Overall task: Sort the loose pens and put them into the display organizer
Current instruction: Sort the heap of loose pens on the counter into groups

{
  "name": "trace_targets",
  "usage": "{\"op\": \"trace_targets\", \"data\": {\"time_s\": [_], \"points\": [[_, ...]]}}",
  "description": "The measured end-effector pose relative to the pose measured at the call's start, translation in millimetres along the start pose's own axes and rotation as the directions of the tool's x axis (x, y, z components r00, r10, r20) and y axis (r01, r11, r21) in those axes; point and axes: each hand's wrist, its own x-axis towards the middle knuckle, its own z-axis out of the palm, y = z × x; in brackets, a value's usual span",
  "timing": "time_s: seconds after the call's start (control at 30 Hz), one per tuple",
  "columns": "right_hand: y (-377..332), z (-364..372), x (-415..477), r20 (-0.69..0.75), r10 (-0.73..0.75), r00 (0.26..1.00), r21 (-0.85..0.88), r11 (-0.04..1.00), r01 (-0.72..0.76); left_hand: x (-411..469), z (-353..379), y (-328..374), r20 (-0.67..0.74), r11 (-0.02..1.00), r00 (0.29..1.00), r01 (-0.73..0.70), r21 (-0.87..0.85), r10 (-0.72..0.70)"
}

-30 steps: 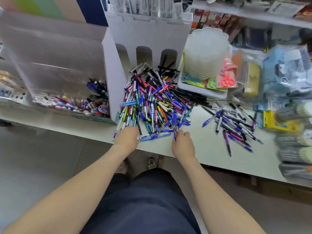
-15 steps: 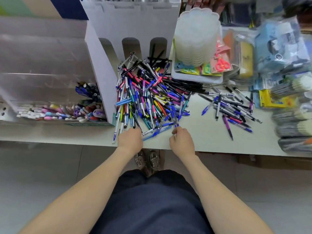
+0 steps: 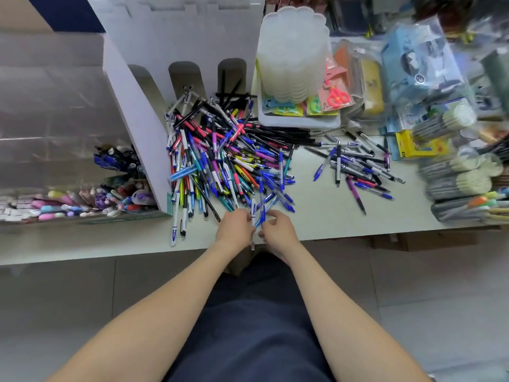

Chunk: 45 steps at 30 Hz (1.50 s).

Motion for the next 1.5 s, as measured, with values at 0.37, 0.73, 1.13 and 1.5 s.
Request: {"op": "trace_targets", "data": {"time_s": [0.37, 0.73, 1.13, 1.5], "points": [[-9.1, -66.4, 15.6, -0.101, -0.338, 0.936, -0.397, 0.876, 0.274, 16.9, -1.7, 56.0, 0.334, 0.925, 0.942, 0.167, -0.343, -0.046], [-13.2, -97.8, 58.7, 0.059, -0.363, 0.930, -0.702, 0.647, 0.297, 25.8, 10.2, 101.4, 0.157, 0.959, 0.987, 0.066, -0.276, -0.023], [-2.8, -156.4, 81.9, -0.120, -0.378, 0.918, -0.752, 0.638, 0.165, 47.6, 14.0, 139.6, -0.015, 0.985, 0.994, 0.107, -0.134, -0.110], [10.6, -220.8, 101.9, 0.130, -0.613, 0.779, -0.737, 0.466, 0.490, 74.4, 35.6, 186.5, 0.026, 0.996, 0.999, 0.038, -0.075, -0.036]]}}
